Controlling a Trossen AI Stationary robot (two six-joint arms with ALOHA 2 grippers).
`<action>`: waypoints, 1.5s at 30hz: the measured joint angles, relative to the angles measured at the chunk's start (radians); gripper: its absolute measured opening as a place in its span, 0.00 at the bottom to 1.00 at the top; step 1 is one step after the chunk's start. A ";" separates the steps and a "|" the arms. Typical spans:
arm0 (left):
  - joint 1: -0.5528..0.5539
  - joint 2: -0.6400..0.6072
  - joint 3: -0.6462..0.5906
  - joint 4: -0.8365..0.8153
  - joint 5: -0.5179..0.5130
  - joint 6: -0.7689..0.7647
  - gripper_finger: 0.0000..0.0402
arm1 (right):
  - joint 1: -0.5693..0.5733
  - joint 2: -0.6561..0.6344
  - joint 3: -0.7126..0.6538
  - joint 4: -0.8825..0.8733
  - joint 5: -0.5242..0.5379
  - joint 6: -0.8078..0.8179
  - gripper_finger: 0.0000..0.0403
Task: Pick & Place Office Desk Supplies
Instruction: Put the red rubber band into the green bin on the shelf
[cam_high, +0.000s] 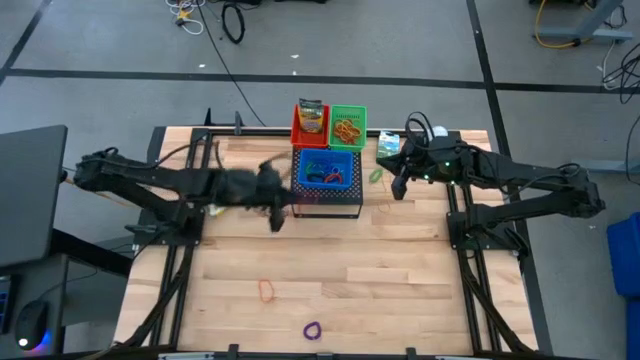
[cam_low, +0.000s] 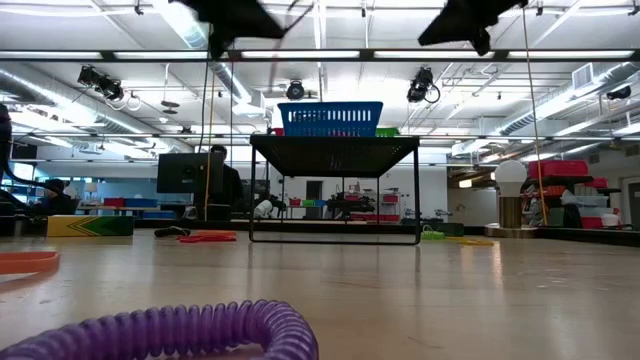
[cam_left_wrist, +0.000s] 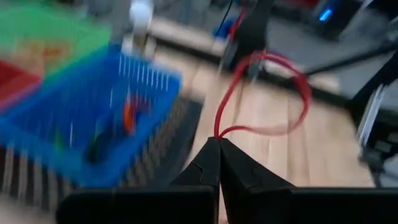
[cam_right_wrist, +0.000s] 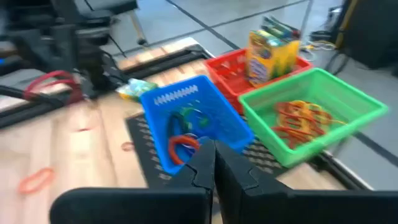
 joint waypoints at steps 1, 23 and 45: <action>0.041 0.014 0.001 0.058 0.047 0.037 0.00 | 0.000 0.009 0.000 0.020 -0.024 0.015 0.03; 0.247 0.279 0.000 0.813 0.456 0.016 0.00 | 0.092 0.247 0.000 0.402 -0.163 0.150 0.46; 0.310 0.211 0.001 0.654 0.464 0.012 0.10 | 0.087 0.318 -0.001 0.546 -0.104 0.140 0.04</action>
